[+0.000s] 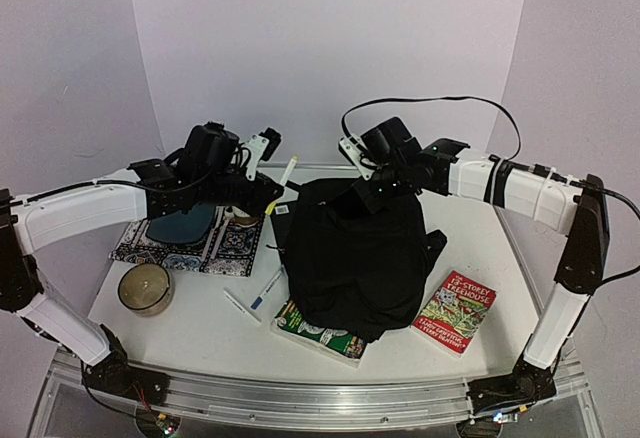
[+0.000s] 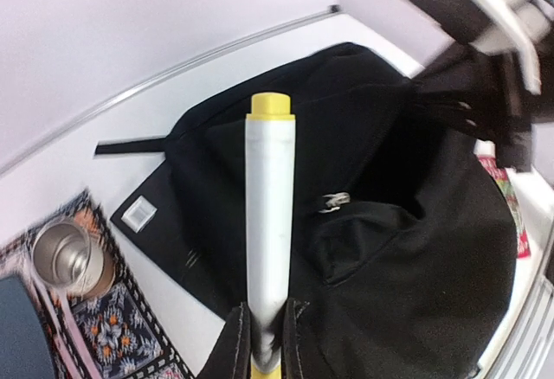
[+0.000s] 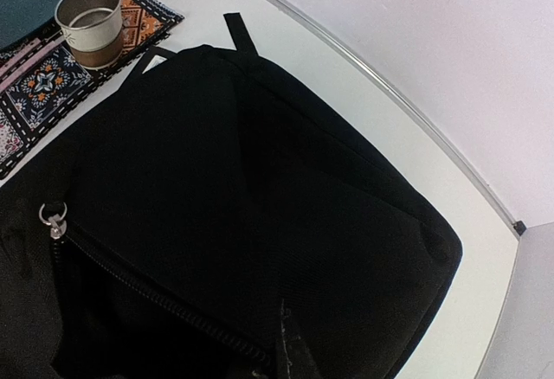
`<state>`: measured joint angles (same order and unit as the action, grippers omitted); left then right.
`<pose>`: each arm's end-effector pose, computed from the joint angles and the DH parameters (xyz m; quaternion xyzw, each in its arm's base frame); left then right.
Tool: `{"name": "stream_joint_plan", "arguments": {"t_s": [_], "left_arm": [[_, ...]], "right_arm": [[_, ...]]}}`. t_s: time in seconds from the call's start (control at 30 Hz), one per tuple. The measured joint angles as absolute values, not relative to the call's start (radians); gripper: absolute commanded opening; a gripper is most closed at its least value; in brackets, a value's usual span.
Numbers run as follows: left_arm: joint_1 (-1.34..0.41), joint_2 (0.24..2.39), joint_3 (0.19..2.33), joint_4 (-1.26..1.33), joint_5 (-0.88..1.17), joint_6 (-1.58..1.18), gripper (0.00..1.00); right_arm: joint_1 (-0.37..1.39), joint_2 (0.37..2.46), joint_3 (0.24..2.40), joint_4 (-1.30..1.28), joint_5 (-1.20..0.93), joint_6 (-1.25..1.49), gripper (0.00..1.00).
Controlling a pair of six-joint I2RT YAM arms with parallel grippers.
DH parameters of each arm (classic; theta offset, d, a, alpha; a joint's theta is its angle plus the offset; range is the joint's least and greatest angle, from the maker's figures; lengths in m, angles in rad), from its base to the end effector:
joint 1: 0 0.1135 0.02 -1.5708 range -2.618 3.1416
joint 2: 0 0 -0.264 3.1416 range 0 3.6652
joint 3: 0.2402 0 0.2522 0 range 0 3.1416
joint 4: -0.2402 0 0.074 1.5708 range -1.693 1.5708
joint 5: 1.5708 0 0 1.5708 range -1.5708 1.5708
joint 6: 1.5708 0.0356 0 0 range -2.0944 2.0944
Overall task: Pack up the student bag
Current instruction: Place the pen in the lower front pocket of the bag.
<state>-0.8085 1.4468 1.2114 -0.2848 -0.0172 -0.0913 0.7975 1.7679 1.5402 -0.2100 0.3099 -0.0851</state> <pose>0.2315 -0.2416 0.3222 0.2996 0.8116 -0.2114 0.4548 0.3023 0.2941 0.3298 -0.2812 0.7892 0.0629 0.5424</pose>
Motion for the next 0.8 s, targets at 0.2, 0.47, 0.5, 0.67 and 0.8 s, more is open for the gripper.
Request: {"name": "stream_joint_plan", "arguments": {"t_s": [0.2, 0.47, 0.5, 0.67, 0.8], "left_arm": [[-0.834, 1.487, 1.209, -0.162, 0.121, 0.083, 0.0], [-0.912, 1.564, 1.207, -0.033, 0.188, 0.392, 0.0], [-0.921, 1.57, 1.207, -0.023, 0.194, 0.43, 0.0], [-0.935, 1.598, 1.207, 0.008, 0.19, 0.602, 0.0], [-0.935, 1.625, 1.207, 0.011, 0.152, 0.716, 0.0]], "right_arm": [[0.797, 1.768, 1.546, -0.21, 0.278, -0.08, 0.0], [0.797, 1.768, 1.551, -0.21, 0.246, -0.072, 0.0], [0.797, 1.768, 1.551, -0.21, 0.243, -0.071, 0.0], [0.796, 1.768, 1.552, -0.209, 0.225, -0.063, 0.0], [0.793, 1.768, 1.552, -0.21, 0.22, -0.058, 0.0]]}}
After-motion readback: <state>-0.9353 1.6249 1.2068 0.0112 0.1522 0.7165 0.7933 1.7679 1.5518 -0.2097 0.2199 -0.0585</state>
